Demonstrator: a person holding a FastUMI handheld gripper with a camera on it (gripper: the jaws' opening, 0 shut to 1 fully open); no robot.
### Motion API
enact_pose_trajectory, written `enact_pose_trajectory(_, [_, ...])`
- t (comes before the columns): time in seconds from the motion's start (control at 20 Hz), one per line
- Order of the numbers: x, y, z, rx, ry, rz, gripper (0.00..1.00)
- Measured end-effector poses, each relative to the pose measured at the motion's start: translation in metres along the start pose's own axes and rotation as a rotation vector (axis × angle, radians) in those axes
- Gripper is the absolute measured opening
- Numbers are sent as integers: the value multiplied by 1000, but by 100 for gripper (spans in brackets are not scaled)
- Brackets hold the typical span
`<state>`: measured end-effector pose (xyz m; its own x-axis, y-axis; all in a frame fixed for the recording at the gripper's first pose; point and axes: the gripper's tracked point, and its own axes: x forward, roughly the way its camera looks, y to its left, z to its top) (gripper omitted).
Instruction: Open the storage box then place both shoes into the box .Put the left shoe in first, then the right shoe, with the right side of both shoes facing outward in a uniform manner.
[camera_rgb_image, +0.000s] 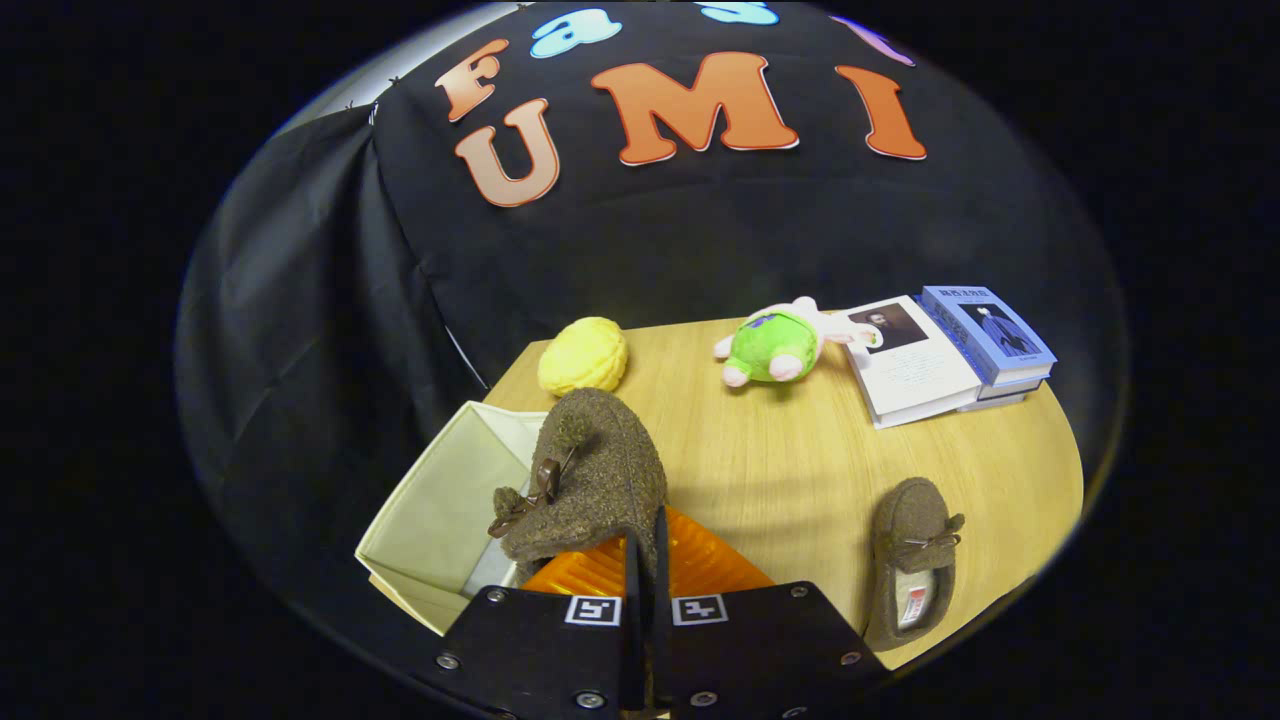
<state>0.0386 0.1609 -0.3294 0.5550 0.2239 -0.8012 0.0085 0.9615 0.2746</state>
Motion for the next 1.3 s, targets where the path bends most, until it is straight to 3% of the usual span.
enact_pose_trajectory(0.35, [5,77,11,75,53,139,4])
enact_pose_trajectory(0.7, [53,121,-6,122,125,113,4])
enact_pose_trajectory(1.2, [111,130,-69,187,285,-9,5])
enact_pose_trajectory(1.3, [119,134,-80,195,347,13,9])
